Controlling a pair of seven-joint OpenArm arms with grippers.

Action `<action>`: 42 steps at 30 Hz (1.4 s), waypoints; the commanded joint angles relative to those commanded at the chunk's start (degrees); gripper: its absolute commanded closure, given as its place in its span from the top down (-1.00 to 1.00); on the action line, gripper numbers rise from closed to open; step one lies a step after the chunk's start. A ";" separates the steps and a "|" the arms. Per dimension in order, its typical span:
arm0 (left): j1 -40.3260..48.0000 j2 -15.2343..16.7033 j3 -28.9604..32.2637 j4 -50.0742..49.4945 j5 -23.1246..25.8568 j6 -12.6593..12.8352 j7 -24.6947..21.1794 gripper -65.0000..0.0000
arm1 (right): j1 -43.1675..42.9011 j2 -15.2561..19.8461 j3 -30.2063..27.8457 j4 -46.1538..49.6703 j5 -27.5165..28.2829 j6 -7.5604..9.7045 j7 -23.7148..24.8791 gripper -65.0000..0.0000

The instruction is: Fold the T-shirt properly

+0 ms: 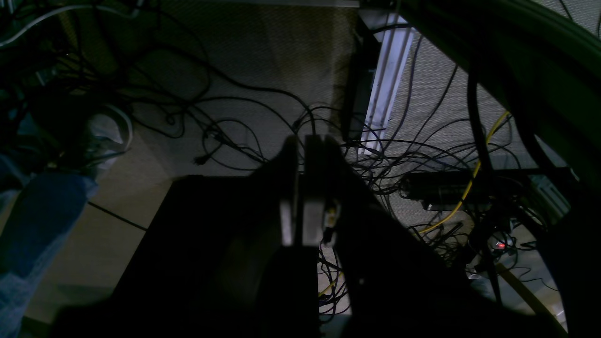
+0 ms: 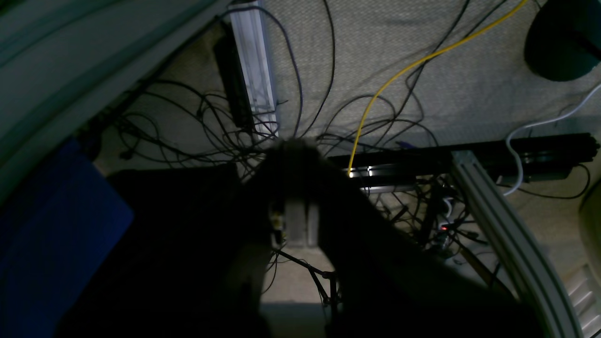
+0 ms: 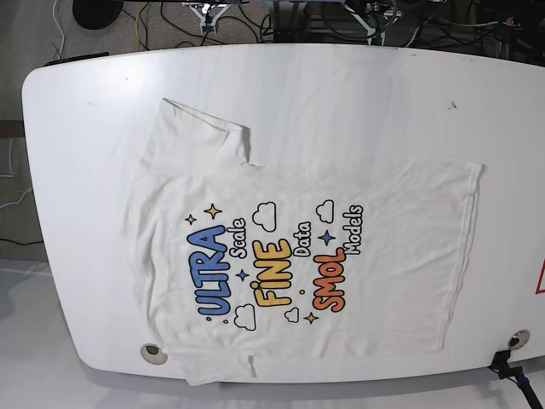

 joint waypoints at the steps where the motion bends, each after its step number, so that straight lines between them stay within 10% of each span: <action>1: 0.00 -0.09 0.06 -0.10 0.16 0.22 0.03 -0.99 | -0.20 -0.01 -0.20 -0.06 0.03 -0.01 -0.19 -1.00; 31: 1.62 -1.13 0.12 -0.20 0.56 0.49 -3.39 -0.99 | -1.16 0.84 -0.05 0.05 0.02 0.69 0.14 -1.00; 42: 15.77 -5.37 0.33 9.91 0.07 0.45 -8.17 -1.00 | -8.56 2.19 -0.51 5.57 1.50 0.78 1.68 -1.00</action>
